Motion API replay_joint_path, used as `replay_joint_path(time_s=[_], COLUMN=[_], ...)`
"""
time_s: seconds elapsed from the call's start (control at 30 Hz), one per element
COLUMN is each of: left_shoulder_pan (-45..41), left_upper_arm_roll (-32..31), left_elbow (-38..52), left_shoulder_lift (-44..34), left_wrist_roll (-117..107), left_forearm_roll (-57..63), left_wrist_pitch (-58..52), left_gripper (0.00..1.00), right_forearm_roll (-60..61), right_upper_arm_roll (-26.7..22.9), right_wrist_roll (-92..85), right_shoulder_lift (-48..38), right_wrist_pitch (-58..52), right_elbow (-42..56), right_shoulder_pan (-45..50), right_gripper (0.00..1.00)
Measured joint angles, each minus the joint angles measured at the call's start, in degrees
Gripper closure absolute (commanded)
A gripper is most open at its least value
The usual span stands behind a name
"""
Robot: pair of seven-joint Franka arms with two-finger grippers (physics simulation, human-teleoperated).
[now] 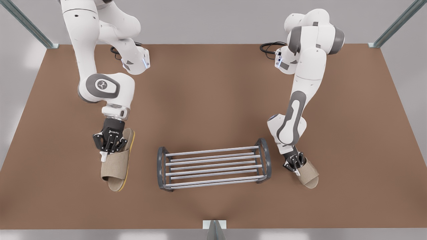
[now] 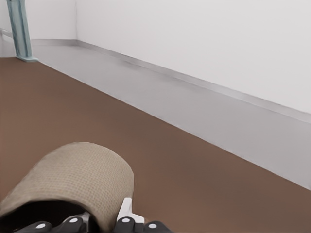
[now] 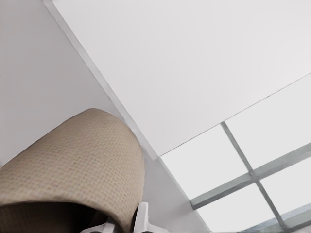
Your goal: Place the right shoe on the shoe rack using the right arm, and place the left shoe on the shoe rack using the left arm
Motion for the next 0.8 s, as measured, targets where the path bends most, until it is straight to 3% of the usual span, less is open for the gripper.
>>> replay_joint_path(time_s=[0.07,0.2,0.47,0.6,0.8], left_shoulder_pan=[0.0,0.3,1.7,1.6,0.5], left_upper_arm_roll=[0.2,0.8,3.6,-3.2,-10.8], left_elbow=[-0.3,-2.6,-13.3,-11.1,-3.3], left_shoulder_lift=[-0.8,-4.3,-26.5,-34.5,-32.5], left_wrist_roll=[0.1,0.4,0.6,0.6,0.7], left_forearm_roll=[-0.1,-0.3,-0.3,-0.2,-1.5], left_wrist_pitch=[0.3,1.5,5.0,7.5,11.3], left_gripper=[0.79,0.79,0.79,0.79,0.79], right_forearm_roll=[8.5,20.2,29.0,29.8,29.6], right_upper_arm_roll=[0.1,0.1,0.1,0.1,0.1], right_wrist_roll=[-4.0,-11.6,-25.4,-31.0,-37.4], right_shoulder_lift=[1.3,2.9,9.6,15.3,20.4], right_wrist_pitch=[-2.2,-7.5,-19.9,-24.9,-30.2], right_elbow=[1.8,4.6,11.4,15.5,19.0], right_shoulder_pan=[5.3,10.5,18.6,21.0,23.4], right_gripper=[0.75,0.75,0.75,0.75,0.75])
